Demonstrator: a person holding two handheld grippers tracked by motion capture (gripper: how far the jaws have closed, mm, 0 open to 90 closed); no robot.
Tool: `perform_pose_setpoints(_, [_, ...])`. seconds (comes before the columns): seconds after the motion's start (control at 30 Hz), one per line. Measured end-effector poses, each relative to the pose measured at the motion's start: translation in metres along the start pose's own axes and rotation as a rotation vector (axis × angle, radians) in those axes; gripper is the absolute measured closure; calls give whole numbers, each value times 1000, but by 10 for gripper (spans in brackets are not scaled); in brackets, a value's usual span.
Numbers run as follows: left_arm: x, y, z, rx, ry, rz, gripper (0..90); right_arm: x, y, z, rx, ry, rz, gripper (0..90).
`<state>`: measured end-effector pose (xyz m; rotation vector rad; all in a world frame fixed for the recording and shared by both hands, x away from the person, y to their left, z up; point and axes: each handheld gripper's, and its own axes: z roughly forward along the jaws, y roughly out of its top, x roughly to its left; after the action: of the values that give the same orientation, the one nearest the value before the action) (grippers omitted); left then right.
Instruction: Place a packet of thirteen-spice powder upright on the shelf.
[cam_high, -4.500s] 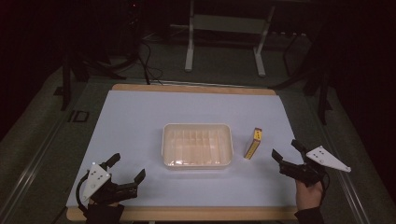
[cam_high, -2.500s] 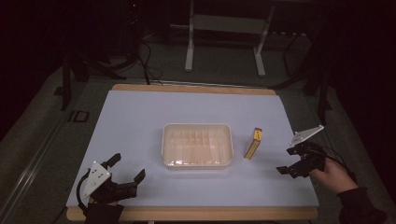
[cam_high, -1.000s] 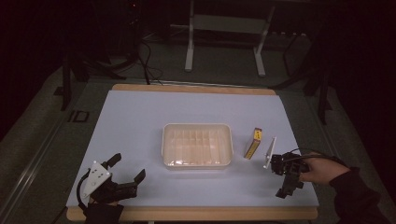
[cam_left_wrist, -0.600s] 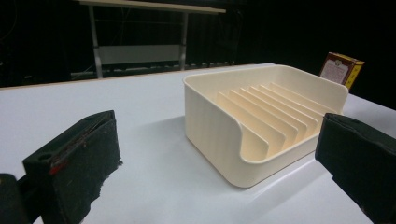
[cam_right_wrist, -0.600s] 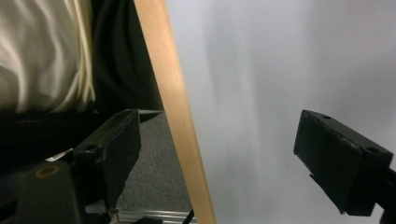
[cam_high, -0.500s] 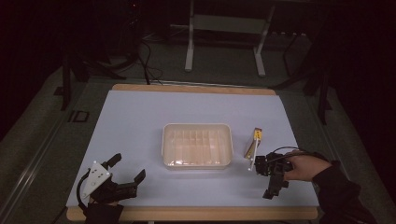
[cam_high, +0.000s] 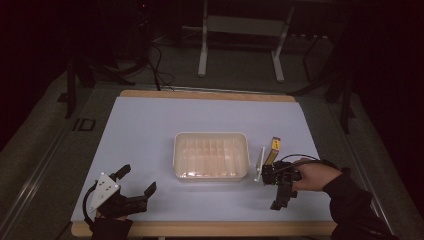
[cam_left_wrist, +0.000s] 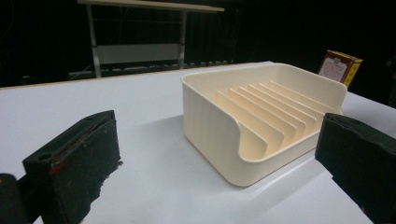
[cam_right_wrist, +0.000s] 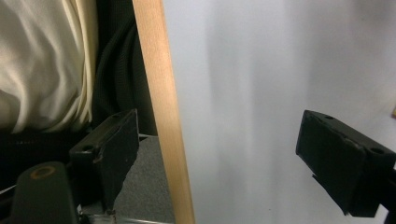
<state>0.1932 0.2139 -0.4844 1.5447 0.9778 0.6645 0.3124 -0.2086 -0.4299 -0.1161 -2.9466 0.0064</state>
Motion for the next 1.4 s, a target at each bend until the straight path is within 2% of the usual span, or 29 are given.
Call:
perform_pose_setpoints(0.2, [0,0,0,1,-1,2,0,3,4,-8,-4,-14,-26,141])
perform_pose_setpoints(0.4, [0,0,0,1,0,2,0,4,5,-16,-3,-18,-7,142])
perform_pose_setpoints(0.67, [1,0,1,2,-1,1,0,4,8,-26,1,-31,-16,136])
perform_pose_setpoints(0.9, [1,0,1,2,0,1,0,3,9,-48,-26,-66,-10,136])
perform_pose_setpoints(1.03, [0,0,1,2,-4,0,0,1,8,-59,-32,-102,-14,137])
perform_pose_setpoints(1.4, [1,0,1,5,-3,1,0,-15,-4,-91,-90,-181,11,139])
